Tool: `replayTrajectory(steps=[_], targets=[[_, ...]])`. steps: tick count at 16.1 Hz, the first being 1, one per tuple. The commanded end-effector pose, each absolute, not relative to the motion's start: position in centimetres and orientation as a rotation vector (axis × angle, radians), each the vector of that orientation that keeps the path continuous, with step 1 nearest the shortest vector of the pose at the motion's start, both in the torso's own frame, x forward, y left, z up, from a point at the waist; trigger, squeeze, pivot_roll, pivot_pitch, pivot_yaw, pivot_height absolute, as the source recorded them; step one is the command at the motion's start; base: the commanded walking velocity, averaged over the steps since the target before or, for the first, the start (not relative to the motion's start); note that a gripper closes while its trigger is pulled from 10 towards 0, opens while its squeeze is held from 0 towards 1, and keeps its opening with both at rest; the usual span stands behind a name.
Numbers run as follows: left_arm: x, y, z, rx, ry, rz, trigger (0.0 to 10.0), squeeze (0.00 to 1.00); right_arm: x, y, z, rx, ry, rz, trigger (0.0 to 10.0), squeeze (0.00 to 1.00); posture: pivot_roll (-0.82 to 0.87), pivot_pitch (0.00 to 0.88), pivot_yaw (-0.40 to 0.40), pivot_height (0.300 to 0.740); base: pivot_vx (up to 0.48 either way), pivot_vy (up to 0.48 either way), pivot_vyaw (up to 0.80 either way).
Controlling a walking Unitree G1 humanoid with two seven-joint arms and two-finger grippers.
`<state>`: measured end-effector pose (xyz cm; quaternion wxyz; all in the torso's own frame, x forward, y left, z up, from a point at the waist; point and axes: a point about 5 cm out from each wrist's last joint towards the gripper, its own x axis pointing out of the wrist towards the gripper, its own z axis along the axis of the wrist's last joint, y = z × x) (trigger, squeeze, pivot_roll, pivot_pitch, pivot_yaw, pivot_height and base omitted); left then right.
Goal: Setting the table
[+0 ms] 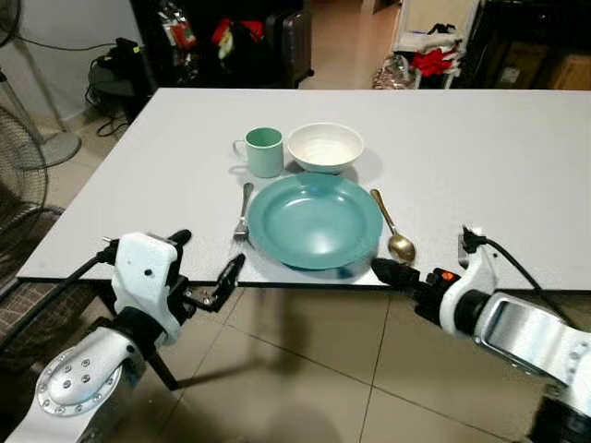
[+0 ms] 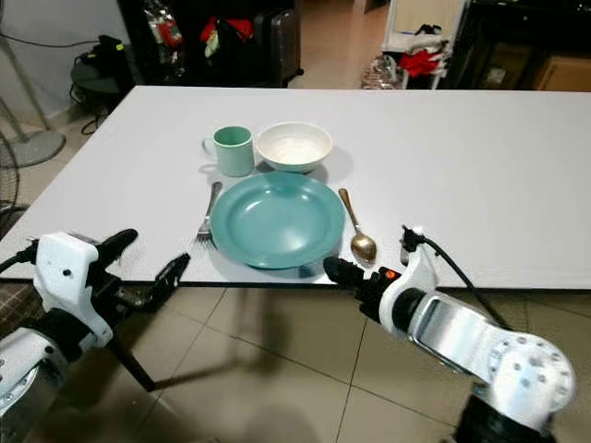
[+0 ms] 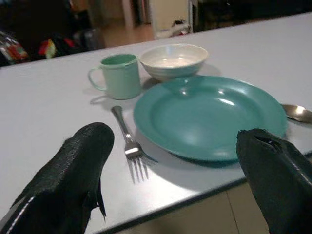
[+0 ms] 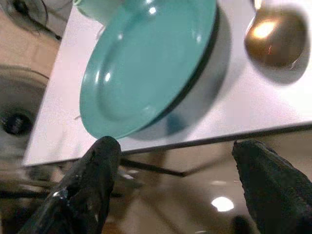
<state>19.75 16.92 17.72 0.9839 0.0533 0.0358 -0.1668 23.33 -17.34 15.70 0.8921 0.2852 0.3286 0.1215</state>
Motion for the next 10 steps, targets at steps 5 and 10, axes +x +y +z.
replayTrajectory(steps=[5, 10], targets=[[22.0, 18.6, 18.6, 0.168, -0.019, -0.107, 10.0, 0.0, 25.5, -17.2, 21.3, 0.091, 0.171, 0.144, 10.0, 0.0, 0.01, 0.007, 0.037, 0.74, 0.0, 0.0, 0.0], [22.8, 18.6, 18.9, 0.151, -0.039, -0.063, 10.0, 0.0, 27.2, -15.3, 20.5, 0.005, 0.049, 0.254, 10.0, 0.0, 0.01, 0.012, 0.03, 0.74, 0.169, 0.0, 0.0]])
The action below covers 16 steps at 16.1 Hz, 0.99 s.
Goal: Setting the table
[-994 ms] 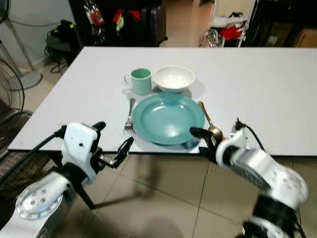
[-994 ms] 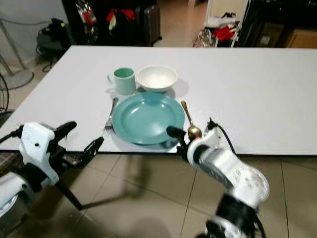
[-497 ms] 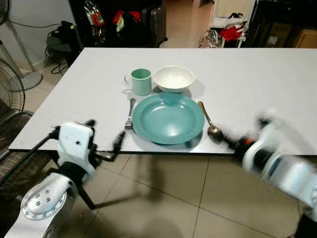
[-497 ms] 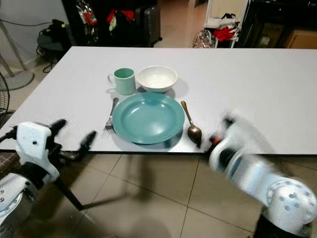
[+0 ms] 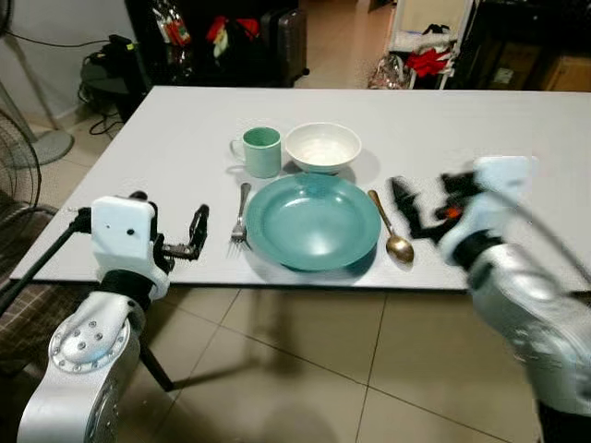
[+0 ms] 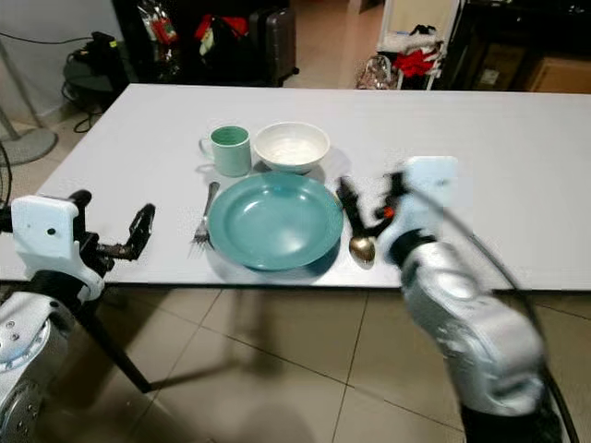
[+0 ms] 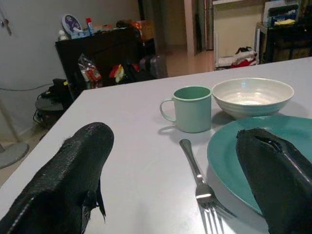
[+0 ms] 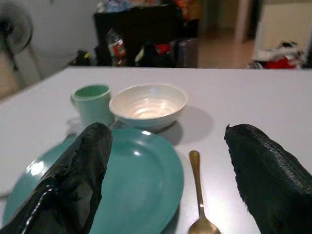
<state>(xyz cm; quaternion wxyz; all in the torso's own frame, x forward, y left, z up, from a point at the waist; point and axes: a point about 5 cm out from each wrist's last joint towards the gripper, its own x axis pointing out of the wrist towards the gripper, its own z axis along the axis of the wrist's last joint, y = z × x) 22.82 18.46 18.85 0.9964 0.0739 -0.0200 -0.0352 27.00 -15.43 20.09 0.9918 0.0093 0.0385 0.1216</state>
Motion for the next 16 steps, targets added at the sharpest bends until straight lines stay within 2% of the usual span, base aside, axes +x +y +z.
replayTrajectory(steps=[1, 3, 7, 16], targets=[[22.8, 18.4, 18.9, 0.148, -0.041, -0.067, 10.0, 0.0, 27.5, -14.9, 20.3, -0.047, 0.041, 0.278, 10.0, 0.0, 0.02, 0.014, 0.023, 0.74, 0.345, 0.0, 0.63], [22.6, 18.3, 18.9, 0.144, -0.039, -0.07, 10.0, 0.0, 27.8, -14.8, 19.9, -0.075, 0.025, 0.296, 10.0, 0.0, 0.02, 0.018, 0.015, 0.74, 0.356, 0.0, 0.8], [22.5, 18.2, 18.7, 0.14, -0.023, -0.092, 10.0, 0.0, 28.1, -15.1, 19.3, -0.028, 0.015, 0.289, 10.0, 0.0, 0.02, 0.025, 0.016, 0.74, 0.357, 0.0, 0.0], [22.5, 18.0, 18.5, 0.148, -0.011, -0.119, 10.0, 0.0, 28.8, -15.2, 18.8, -0.051, 0.031, 0.313, 10.0, 0.0, 0.03, 0.019, 0.018, 0.74, 0.358, 0.0, 0.0]])
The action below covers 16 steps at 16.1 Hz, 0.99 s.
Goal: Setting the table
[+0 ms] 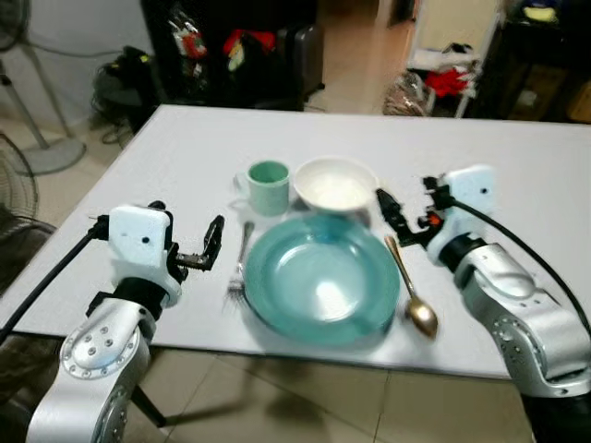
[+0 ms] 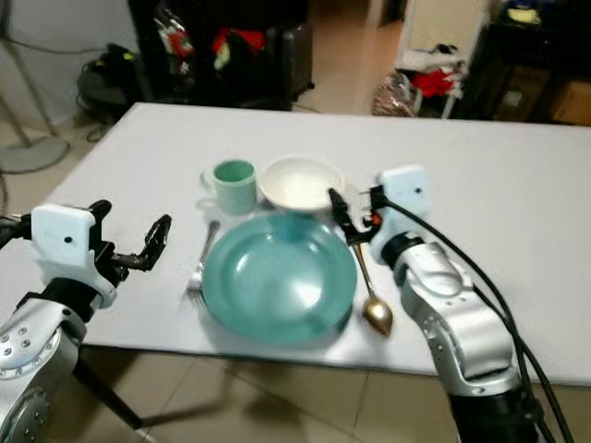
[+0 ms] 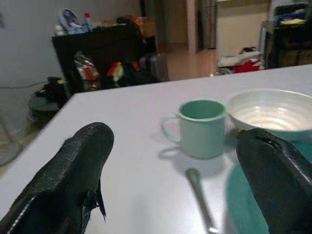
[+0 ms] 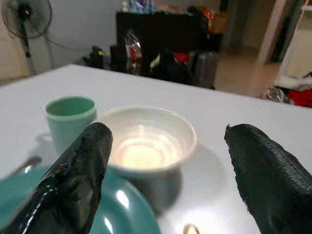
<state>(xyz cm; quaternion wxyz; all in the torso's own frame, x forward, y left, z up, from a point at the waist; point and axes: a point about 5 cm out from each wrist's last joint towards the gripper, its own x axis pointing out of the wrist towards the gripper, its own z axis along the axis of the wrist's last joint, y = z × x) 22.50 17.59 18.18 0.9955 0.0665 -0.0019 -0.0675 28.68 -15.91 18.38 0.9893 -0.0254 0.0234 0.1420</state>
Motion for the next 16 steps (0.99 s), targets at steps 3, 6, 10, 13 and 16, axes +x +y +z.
replayTrajectory(steps=[3, 6, 10, 13, 16], targets=[[22.5, 18.2, 18.6, 0.156, -0.012, -0.123, 10.0, 0.0, 30.0, -15.2, 18.9, 0.031, 0.043, 0.281, 10.0, 0.0, 0.03, 0.015, 0.02, 0.74, 0.352, 0.0, 0.0], [22.4, 17.4, 18.7, 0.168, -0.015, -0.202, 10.0, 0.0, 33.3, -15.3, 19.1, 0.08, 0.163, 0.244, 10.0, 0.0, 0.04, 0.004, 0.016, 0.74, 0.109, 0.0, 0.0], [22.1, 16.6, 19.1, 0.191, -0.004, -0.354, 10.0, 0.0, 37.8, -17.1, 18.8, 0.138, 0.41, 0.146, 10.0, 0.0, 0.04, 0.0, 0.019, 0.74, 0.0, 0.0, 0.0], [21.8, 16.4, 19.3, 0.218, 0.011, -0.44, 10.0, 0.0, 39.2, -18.5, 18.3, 0.202, 0.514, 0.093, 10.0, 0.0, 0.05, 0.0, 0.014, 0.74, 0.0, 0.0, 0.0], [21.5, 15.9, 19.5, 0.265, 0.048, -0.571, 10.0, 0.0, 39.4, -18.9, 17.2, 0.317, 0.618, 0.085, 10.0, 0.0, 0.06, 0.008, 0.01, 0.74, 0.0, 0.0, 0.0]])
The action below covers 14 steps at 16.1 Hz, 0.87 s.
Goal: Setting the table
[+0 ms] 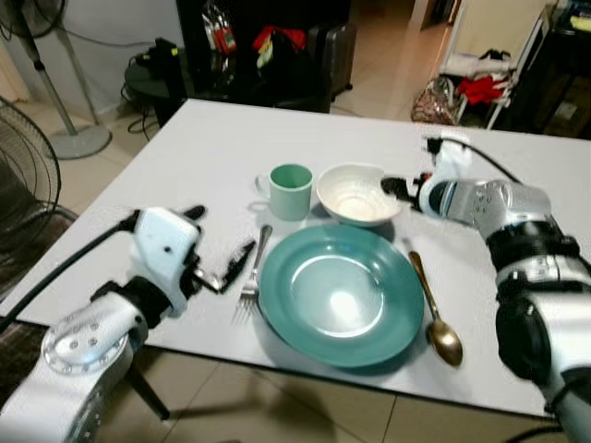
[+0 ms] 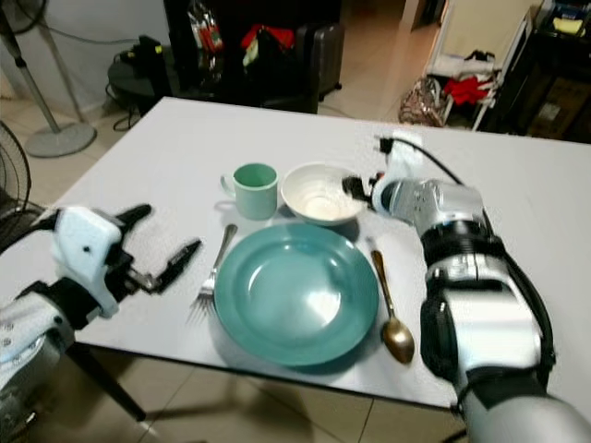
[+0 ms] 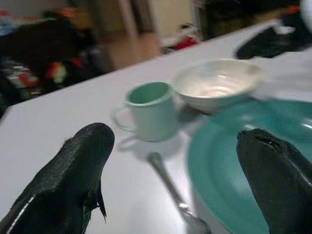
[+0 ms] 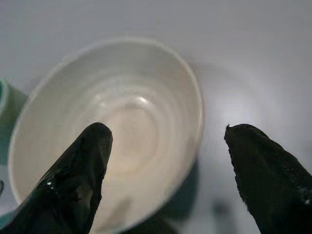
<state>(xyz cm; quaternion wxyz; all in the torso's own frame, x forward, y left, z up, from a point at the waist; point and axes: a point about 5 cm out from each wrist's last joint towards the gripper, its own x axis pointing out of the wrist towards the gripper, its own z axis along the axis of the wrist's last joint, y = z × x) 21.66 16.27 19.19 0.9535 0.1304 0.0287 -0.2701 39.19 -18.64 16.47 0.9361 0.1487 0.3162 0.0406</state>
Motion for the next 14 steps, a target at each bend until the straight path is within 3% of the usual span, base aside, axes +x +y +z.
replayTrajectory(steps=[1, 2, 3, 4, 5, 9, 14], targets=[[21.3, 15.8, 19.6, 0.263, 0.055, -0.604, 10.0, 0.0, 39.5, -19.1, 17.0, 0.345, 0.625, 0.067, 10.0, 0.0, 0.06, 0.012, 0.012, 0.74, 0.0, 0.0, 0.0], [21.1, 15.7, 19.7, 0.26, 0.061, -0.63, 10.0, 0.0, 39.5, -19.2, 16.7, 0.367, 0.633, 0.055, 10.0, 0.0, 0.06, 0.014, 0.013, 0.74, 0.0, 0.0, 0.0], [20.6, 15.3, 19.6, 0.246, 0.075, -0.678, 10.0, 0.0, 39.4, -19.2, 16.3, 0.396, 0.635, 0.042, 3.9, 0.0, 0.06, 0.019, 0.013, 0.74, 0.0, 0.0, 0.0], [20.4, 15.3, 19.6, 0.246, 0.079, -0.69, 10.0, 0.0, 39.5, -19.0, 16.3, 0.426, 0.631, 0.045, 1.2, 0.0, 0.06, 0.022, 0.014, 0.74, 0.0, 0.0, 0.0], [20.2, 15.1, 19.6, 0.239, 0.085, -0.71, 10.0, 0.0, 39.6, -18.5, 16.2, 0.519, 0.623, 0.06, 0.3, 0.0, 0.06, 0.03, 0.017, 0.74, 0.0, 0.0, 0.0], [19.9, 15.0, 19.6, 0.224, 0.11, -0.741, 10.0, 0.0, 39.6, -17.6, 15.9, 0.652, 0.618, 0.076, 0.0, 0.0, 0.07, 0.04, 0.015, 0.74, 0.0, 0.0, 0.0], [19.5, 14.9, 19.5, 0.216, 0.132, -0.753, 10.0, 0.0, 39.5, -17.5, 15.6, 0.66, 0.638, 0.048, 0.0, 0.0, 0.07, 0.044, 0.01, 0.74, 0.0, 0.0, 0.0]])
